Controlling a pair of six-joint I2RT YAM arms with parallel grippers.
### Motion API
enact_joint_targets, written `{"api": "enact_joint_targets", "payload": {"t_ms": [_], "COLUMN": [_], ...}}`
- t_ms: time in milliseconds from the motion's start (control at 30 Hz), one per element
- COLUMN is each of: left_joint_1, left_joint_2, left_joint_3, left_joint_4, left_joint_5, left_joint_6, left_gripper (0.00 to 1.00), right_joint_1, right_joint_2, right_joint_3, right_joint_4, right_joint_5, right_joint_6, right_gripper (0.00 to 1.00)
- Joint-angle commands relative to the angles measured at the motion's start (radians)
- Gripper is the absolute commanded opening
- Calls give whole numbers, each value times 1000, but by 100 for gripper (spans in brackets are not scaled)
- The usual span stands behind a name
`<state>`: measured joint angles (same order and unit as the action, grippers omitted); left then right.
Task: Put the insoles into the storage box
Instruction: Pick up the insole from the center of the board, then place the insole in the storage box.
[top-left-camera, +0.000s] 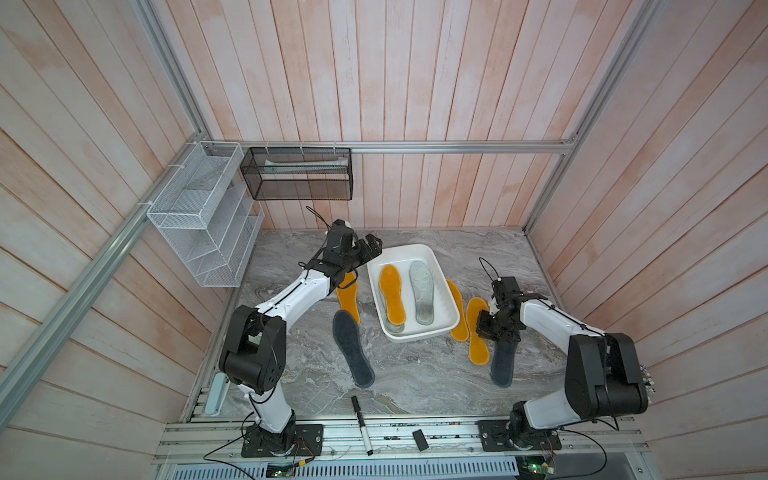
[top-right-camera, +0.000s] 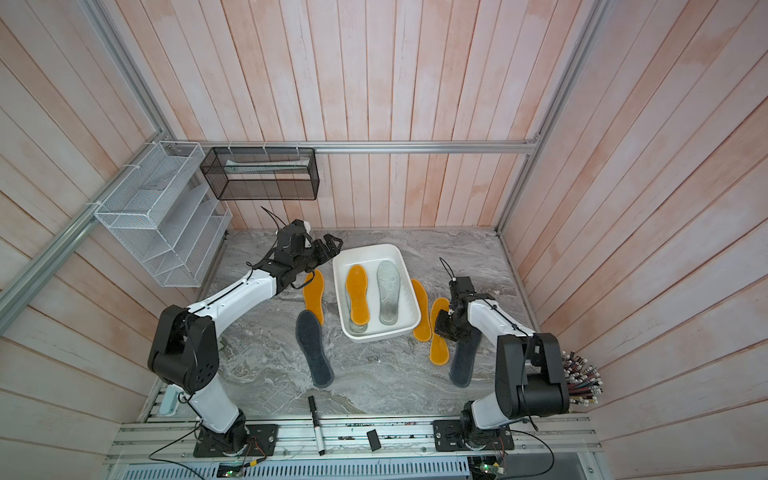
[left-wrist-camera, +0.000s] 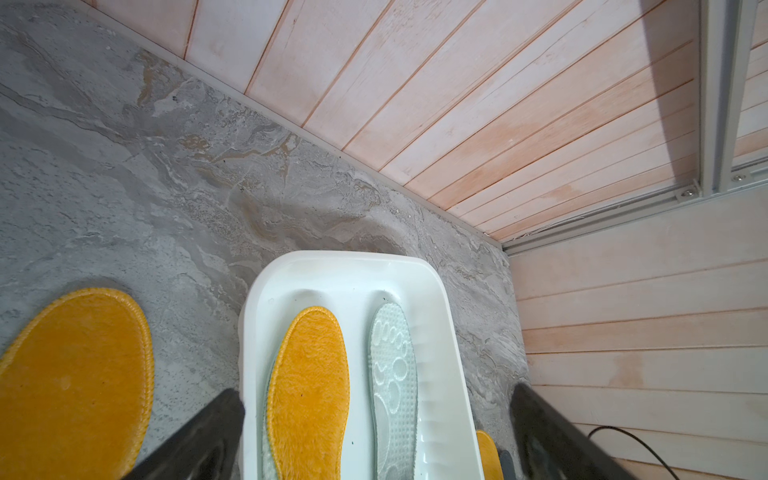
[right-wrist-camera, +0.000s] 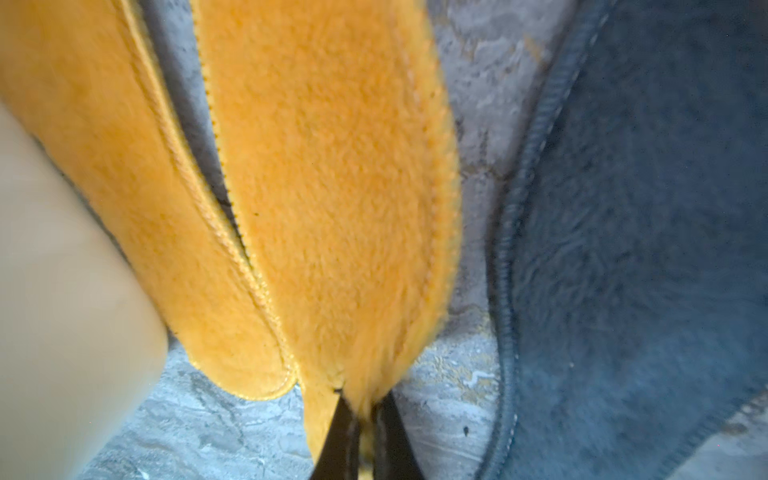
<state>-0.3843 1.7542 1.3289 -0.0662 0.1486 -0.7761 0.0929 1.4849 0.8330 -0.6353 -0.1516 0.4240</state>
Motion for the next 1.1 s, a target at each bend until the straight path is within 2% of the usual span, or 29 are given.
{"api": "enact_joint_targets", "payload": {"t_ms": [0,333,500,667,767,1067], "left_joint_1": [3,6,11,12,14,15], "left_joint_2": [-30,-43,-51,-51,-53,-63], "left_joint_3": [-14,-29,-42,-43,-50,-62], "left_joint_4": [11,12,18,22,25,28], "left_joint_5": [-15,-17,-18,-11,-11,-17], "left_joint_6": [-3,-2,-5,-10,-17,-25], "left_gripper": [100,100,100,100,100,100], "right_joint_1": [-1,-48,-50,-49,-16,236], "right_joint_2": [-37,-170,-192,-168,-135,44], "right_joint_3": [-7,58,187,328,395,496], "right_joint_4": [24,0,-11,12,45,168], "right_joint_5": [-2,40,5,-71,-117,-121], "right_joint_6": [-5,-65,-159,-180,-165,-29], "right_gripper": [0,0,0,0,0,0]}}
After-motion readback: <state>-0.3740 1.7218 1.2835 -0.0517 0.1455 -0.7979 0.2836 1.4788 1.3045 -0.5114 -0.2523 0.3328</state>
